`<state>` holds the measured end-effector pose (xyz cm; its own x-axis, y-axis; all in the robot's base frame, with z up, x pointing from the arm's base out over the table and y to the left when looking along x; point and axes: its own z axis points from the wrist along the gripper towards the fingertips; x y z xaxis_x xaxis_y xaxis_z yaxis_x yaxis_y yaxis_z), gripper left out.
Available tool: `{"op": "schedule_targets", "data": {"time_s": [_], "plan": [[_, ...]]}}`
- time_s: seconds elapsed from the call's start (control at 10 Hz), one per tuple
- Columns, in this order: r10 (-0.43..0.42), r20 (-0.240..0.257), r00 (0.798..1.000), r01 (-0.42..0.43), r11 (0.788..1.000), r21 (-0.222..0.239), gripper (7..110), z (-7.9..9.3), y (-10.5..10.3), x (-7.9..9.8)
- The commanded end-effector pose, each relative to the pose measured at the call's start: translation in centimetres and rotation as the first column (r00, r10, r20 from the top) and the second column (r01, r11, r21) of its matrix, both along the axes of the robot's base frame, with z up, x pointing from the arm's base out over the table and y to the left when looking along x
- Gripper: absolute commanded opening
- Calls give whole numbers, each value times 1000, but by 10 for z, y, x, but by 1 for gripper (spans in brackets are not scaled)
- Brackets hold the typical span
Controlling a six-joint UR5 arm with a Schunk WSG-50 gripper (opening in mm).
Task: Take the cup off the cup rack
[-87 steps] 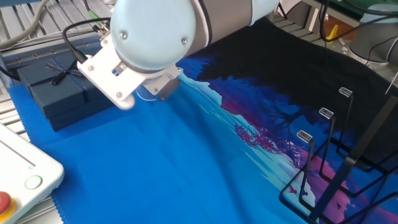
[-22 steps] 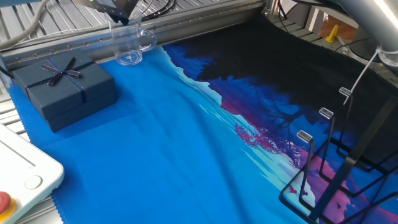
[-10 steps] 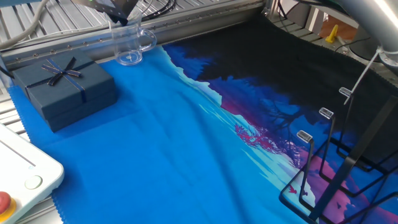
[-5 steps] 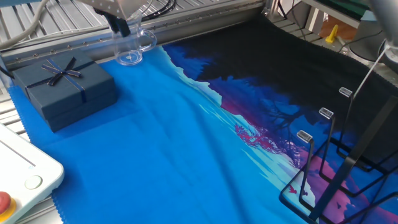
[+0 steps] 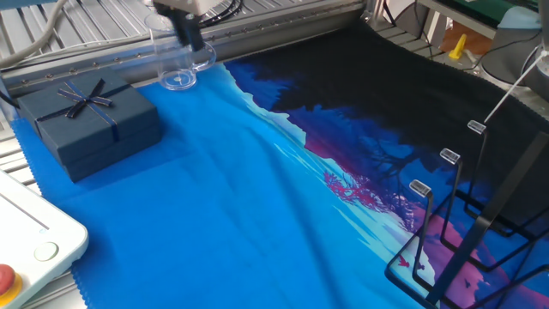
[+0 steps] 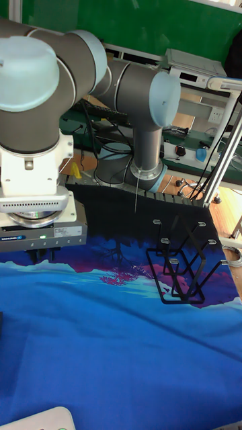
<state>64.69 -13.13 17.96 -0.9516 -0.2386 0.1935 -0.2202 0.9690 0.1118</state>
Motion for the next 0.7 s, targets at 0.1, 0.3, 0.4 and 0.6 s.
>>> {"op": "schedule_targets", "data": {"time_s": [0.1,0.3,0.4,0.6], "plan": [[7,14,1000,-8,996,84,22,0,26,-1],[23,80,997,-31,994,103,22,-2,30,15],[-4,76,997,-3,995,99,22,-2,30,15],[-32,56,998,26,994,107,22,-1,33,11]]}}
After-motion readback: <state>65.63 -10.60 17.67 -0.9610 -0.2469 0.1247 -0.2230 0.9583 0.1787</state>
